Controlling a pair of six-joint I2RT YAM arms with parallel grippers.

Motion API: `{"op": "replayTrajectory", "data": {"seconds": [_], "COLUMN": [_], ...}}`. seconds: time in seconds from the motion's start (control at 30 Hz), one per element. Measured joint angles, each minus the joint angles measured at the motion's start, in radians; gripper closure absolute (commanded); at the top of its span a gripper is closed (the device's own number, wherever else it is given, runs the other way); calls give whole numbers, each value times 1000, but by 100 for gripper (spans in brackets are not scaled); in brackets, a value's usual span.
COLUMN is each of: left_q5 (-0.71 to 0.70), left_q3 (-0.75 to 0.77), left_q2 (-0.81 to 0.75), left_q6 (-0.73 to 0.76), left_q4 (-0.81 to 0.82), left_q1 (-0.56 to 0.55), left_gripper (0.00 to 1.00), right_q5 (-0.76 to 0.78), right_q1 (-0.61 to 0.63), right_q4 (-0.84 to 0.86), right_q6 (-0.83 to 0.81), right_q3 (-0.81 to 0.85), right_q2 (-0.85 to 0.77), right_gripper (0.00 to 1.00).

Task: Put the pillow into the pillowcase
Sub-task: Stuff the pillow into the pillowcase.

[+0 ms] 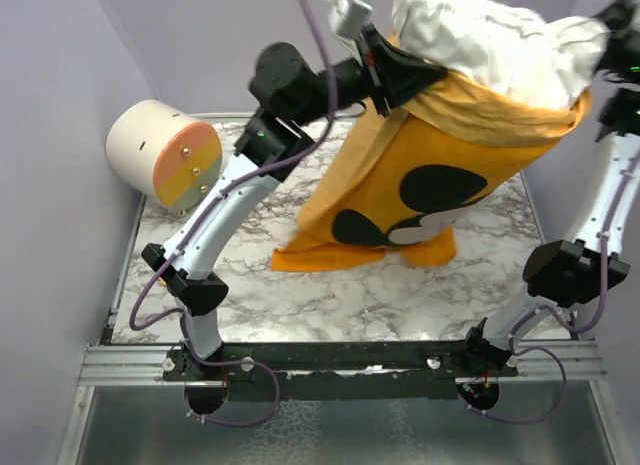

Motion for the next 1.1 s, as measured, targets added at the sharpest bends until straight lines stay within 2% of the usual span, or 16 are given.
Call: {"op": "replayTrajectory", "data": {"seconds": [0.03, 0.1, 0.17, 0.23, 0.27, 0.33, 0.4, 0.47, 0.53, 0.6, 0.63, 0.73, 0.8, 0.9, 1.0, 1.1], "left_q5": [-1, 29, 28, 23, 4, -11, -70, -120, -120, -66, -20, 74, 127, 81, -40, -87], "left_q3": [19, 153, 371, 477, 484, 426, 239, 89, 62, 145, 239, 474, 472, 327, 165, 155], "left_q2": [1, 50, 191, 295, 318, 315, 252, 186, 148, 145, 176, 311, 329, 249, 135, 105], "left_q6": [2, -41, -122, -192, -210, -192, -121, -47, 3, -4, -40, -200, -293, -250, -70, 19], "left_q4": [0, -79, -98, -55, -37, -40, -14, 26, 5, -55, -116, -121, -58, 47, 21, 23], "left_q1": [13, 95, 237, 328, 351, 325, 201, 50, -51, -63, -22, 173, 290, 294, 92, -15], "left_gripper": [100, 100, 100, 100, 100, 100, 100, 100, 100, 100, 100, 100, 100, 100, 100, 100], "right_q5": [-4, 6, 106, 156, 149, 87, -8, -25, -48, -36, 7, 201, 277, 224, 45, 21], "right_q1": [50, 221, 426, 489, 475, 322, 109, 6, -12, 77, 186, 501, 565, 309, 41, 115], "right_q4": [38, -36, -244, -324, -340, -321, -250, -145, -63, -16, -107, -400, -508, -426, -278, -147], "right_q6": [13, -96, -265, -347, -359, -312, -198, -106, -42, -42, -147, -389, -479, -363, -146, -102], "right_q3": [-63, -172, -142, -102, -74, -1, 73, 80, 16, -133, -203, -203, -156, -54, 3, -82], "right_q2": [-24, -87, -100, -114, -124, -129, -90, -45, -18, -44, -72, -77, -77, -51, -8, -67], "right_gripper": [100, 100, 100, 100, 100, 100, 100, 100, 100, 100, 100, 100, 100, 100, 100, 100]}}
